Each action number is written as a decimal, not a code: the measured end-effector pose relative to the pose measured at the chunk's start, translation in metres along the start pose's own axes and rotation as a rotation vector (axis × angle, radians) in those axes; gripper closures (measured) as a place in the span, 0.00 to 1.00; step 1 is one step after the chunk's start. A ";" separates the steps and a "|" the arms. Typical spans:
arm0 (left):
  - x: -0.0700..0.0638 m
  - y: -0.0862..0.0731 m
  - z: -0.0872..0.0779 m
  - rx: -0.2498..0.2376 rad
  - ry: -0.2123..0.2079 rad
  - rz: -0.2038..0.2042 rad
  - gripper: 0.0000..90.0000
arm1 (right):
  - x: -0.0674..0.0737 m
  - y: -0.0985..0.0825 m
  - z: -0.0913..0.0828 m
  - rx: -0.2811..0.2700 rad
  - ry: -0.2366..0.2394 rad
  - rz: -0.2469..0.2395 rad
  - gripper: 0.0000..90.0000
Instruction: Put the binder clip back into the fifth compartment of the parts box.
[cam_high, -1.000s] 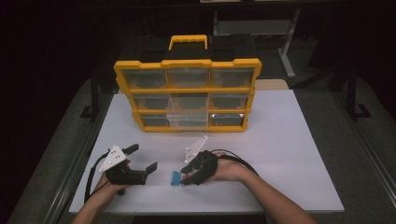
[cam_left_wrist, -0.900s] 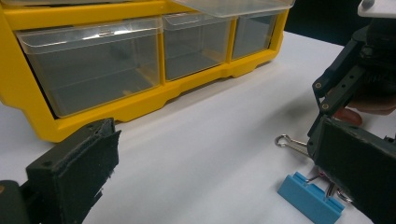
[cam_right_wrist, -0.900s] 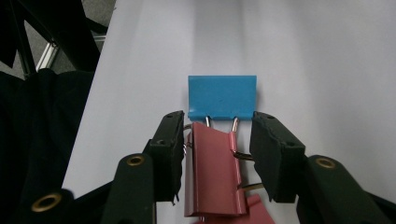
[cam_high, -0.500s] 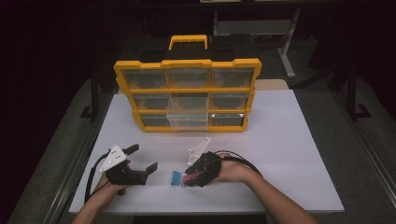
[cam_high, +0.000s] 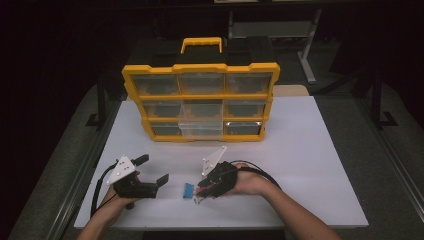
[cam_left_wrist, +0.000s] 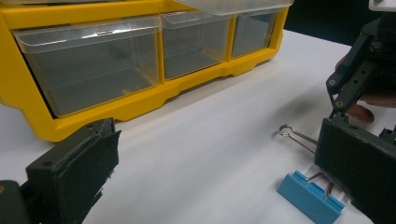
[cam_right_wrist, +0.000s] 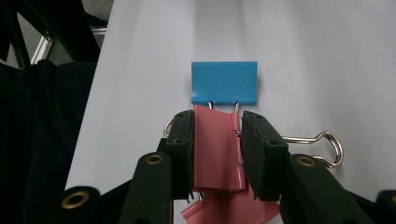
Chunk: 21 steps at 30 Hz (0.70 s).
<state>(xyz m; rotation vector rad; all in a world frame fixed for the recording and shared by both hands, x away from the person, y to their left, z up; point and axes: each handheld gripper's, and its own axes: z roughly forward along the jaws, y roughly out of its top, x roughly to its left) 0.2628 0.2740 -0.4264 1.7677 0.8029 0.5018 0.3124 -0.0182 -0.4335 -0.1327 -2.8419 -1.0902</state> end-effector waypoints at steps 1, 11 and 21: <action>0.000 0.000 0.000 0.000 0.001 0.003 0.00 | 0.000 0.000 0.000 -0.002 0.001 -0.002 0.71; 0.000 0.000 0.000 -0.002 0.000 0.001 0.00 | -0.001 0.003 -0.009 -0.048 -0.014 -0.032 0.71; 0.000 0.000 0.000 -0.003 -0.002 0.000 0.00 | 0.000 -0.002 -0.025 -0.066 -0.041 -0.007 0.71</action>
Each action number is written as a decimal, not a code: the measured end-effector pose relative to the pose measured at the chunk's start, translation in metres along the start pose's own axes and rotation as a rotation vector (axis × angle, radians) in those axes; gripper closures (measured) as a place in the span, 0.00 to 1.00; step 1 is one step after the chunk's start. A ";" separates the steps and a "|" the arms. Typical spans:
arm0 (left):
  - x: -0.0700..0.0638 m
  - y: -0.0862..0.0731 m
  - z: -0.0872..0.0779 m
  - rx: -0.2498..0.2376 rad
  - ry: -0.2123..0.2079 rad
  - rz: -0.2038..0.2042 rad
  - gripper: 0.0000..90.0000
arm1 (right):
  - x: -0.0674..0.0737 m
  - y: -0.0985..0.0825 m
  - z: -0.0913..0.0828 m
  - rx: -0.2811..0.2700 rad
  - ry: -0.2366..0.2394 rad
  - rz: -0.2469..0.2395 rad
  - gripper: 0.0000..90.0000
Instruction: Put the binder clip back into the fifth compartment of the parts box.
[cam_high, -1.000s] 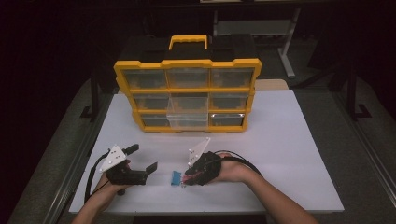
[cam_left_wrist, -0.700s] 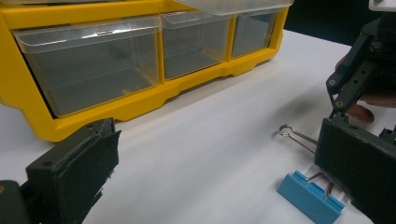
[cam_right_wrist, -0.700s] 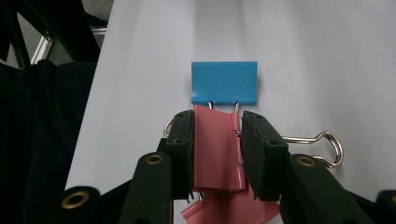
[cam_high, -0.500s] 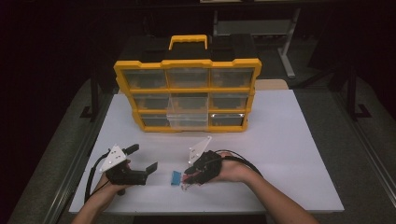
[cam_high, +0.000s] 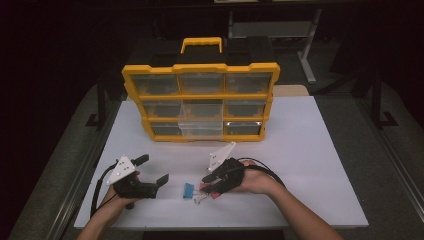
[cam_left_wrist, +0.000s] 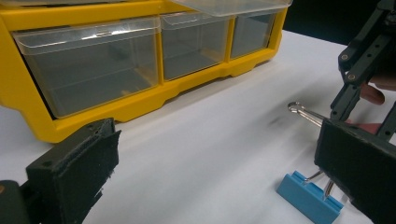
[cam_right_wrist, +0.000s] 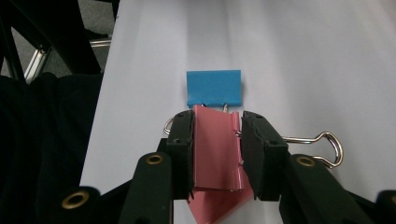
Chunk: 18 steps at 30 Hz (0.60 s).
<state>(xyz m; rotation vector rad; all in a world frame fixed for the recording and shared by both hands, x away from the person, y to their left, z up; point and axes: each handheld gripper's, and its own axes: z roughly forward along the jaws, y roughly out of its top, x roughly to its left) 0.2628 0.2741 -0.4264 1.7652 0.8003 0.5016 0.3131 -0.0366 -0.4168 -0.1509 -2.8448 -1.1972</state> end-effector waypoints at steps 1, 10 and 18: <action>0.000 0.000 0.000 0.003 0.000 0.003 0.00 | 0.000 -0.001 -0.002 0.002 -0.003 0.000 0.71; 0.000 0.000 0.001 0.002 -0.004 0.012 0.00 | -0.001 -0.013 -0.017 -0.004 -0.036 0.042 0.71; 0.000 -0.001 0.001 0.004 -0.006 0.007 0.00 | -0.005 -0.018 -0.030 -0.018 -0.059 0.070 0.71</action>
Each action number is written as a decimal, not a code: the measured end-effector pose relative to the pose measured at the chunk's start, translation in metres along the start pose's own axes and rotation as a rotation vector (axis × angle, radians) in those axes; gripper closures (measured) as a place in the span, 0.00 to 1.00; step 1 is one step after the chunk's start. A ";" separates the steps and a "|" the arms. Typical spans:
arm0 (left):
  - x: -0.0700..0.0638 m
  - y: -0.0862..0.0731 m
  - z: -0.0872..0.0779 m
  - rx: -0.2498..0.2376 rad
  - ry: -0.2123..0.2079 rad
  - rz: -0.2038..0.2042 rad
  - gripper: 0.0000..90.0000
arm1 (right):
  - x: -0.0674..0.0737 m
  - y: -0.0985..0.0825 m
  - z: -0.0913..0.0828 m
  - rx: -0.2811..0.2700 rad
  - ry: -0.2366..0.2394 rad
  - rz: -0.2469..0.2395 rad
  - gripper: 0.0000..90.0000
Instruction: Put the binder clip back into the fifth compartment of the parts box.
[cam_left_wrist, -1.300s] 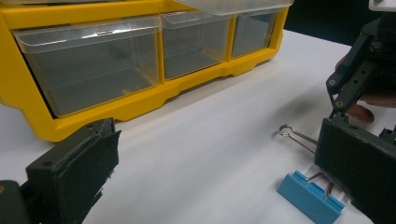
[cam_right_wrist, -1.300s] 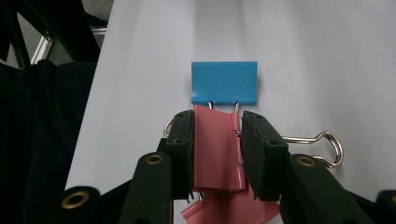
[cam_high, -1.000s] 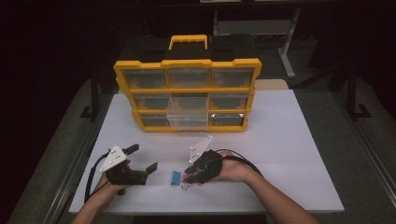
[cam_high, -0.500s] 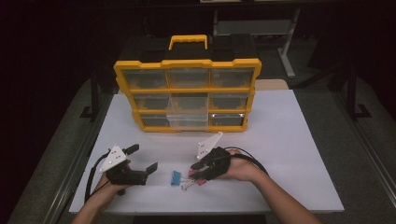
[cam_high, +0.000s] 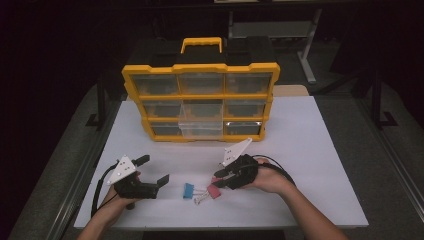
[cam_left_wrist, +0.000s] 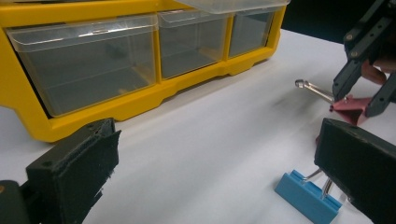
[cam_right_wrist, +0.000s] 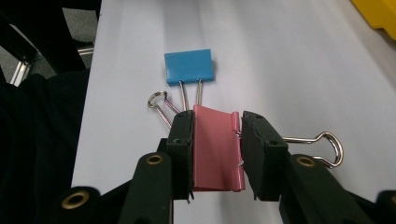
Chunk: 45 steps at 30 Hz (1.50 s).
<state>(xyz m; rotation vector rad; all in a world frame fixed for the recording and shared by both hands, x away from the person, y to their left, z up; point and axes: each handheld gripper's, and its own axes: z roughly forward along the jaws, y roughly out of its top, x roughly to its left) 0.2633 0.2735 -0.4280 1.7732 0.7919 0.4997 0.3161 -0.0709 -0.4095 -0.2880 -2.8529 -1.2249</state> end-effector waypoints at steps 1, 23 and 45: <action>0.000 0.000 0.000 -0.002 0.000 -0.002 0.00 | -0.001 0.000 -0.001 0.000 -0.004 0.001 0.71; -0.001 -0.001 0.001 -0.009 0.000 -0.021 0.00 | -0.007 -0.001 -0.033 -0.037 -0.050 0.021 0.71; -0.001 0.000 0.001 -0.011 0.001 -0.016 0.00 | -0.015 0.016 -0.076 -0.073 -0.083 0.037 0.71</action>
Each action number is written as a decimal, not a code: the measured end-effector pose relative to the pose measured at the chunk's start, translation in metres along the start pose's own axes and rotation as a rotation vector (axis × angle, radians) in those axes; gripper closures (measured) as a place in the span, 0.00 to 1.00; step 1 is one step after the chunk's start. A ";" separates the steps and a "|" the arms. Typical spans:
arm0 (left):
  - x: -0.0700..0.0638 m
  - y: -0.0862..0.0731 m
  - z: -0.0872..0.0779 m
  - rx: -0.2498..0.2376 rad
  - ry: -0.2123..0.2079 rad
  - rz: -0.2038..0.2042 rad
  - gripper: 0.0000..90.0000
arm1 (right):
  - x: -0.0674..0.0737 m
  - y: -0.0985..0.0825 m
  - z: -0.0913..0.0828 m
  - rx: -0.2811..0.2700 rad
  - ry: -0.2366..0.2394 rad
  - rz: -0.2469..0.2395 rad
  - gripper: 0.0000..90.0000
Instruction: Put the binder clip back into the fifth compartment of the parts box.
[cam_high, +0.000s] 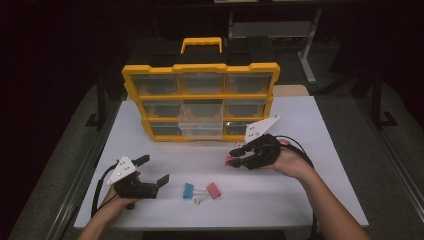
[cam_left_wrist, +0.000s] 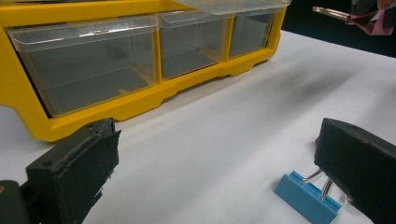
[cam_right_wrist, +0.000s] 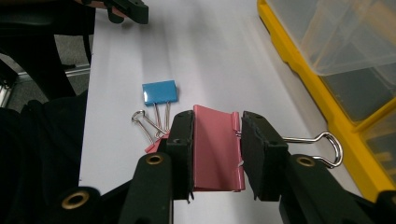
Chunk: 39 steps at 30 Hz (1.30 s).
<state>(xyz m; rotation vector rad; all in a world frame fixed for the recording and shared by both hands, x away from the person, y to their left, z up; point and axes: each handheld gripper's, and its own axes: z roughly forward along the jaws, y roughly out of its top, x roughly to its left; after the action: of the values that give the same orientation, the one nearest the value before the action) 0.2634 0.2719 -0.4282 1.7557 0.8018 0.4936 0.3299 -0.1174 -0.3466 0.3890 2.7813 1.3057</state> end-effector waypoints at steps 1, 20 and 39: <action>0.000 0.000 0.000 0.001 0.000 -0.002 0.00 | 0.000 0.001 -0.001 -0.004 0.007 0.013 0.71; -0.002 0.000 0.000 -0.006 -0.004 -0.006 0.00 | -0.006 0.020 -0.029 -0.039 0.022 0.018 0.71; -0.002 0.000 0.001 -0.001 -0.005 -0.002 0.00 | -0.017 0.047 -0.048 -0.057 0.041 0.020 0.71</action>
<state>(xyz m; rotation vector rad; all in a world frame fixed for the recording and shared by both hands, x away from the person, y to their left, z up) 0.2623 0.2698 -0.4286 1.7540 0.7993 0.4877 0.3490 -0.1286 -0.2812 0.3932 2.7723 1.4100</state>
